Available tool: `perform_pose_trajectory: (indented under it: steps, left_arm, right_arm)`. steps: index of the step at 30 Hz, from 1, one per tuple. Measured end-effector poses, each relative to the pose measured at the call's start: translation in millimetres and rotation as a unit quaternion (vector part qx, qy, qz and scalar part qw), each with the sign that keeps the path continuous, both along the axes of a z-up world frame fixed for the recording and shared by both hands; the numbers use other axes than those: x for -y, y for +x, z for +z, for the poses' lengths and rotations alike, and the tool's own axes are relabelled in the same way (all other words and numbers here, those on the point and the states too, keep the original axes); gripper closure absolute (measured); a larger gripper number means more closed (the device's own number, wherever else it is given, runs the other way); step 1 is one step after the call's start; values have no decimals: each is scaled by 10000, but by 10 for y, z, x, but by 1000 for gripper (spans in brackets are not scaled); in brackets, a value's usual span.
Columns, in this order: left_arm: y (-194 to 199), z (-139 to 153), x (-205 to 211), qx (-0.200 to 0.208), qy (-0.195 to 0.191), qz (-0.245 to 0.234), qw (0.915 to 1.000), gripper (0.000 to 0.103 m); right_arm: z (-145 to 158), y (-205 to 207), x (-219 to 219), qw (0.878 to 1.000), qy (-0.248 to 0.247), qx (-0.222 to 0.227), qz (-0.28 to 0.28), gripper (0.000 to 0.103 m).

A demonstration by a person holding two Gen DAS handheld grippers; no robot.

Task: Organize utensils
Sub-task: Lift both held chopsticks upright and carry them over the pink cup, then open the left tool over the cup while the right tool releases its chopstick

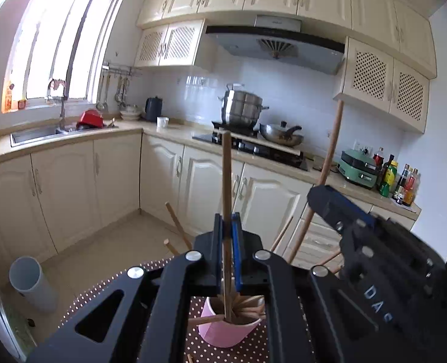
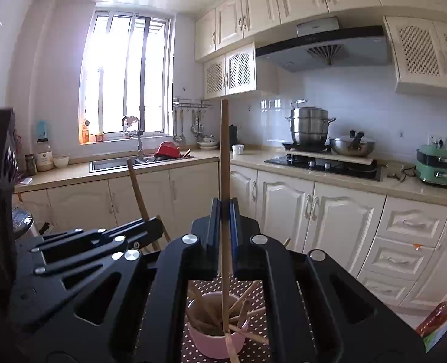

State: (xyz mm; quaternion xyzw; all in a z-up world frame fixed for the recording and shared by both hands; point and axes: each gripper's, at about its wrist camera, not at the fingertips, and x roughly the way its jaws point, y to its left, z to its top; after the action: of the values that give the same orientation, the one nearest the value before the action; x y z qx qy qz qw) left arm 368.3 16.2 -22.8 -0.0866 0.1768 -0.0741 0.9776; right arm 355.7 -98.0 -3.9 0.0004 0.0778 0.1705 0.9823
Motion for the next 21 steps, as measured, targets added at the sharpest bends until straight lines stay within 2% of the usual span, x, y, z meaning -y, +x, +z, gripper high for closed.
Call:
perform_pose_trajectory:
  steps: [9,18,20,21]
  left_arm:
    - [55,-190,10,-148,80,-141,9998,97]
    - [45,-186,93,-266,319,-313,9986,96]
    - [59,-166,93,-337,317,-323,9984,94]
    - [63,-164,84,-363,317,-265,9985,88]
  right_arm:
    - [-304,59,-3,9984,-39,-537,170,97]
    - [-303,14,-3,9970,-239,-695,262,96]
    - [-305,24,3,9965,-199,-769,269,96]
    - [-304,33,9,9962,-187,-806,265,96]
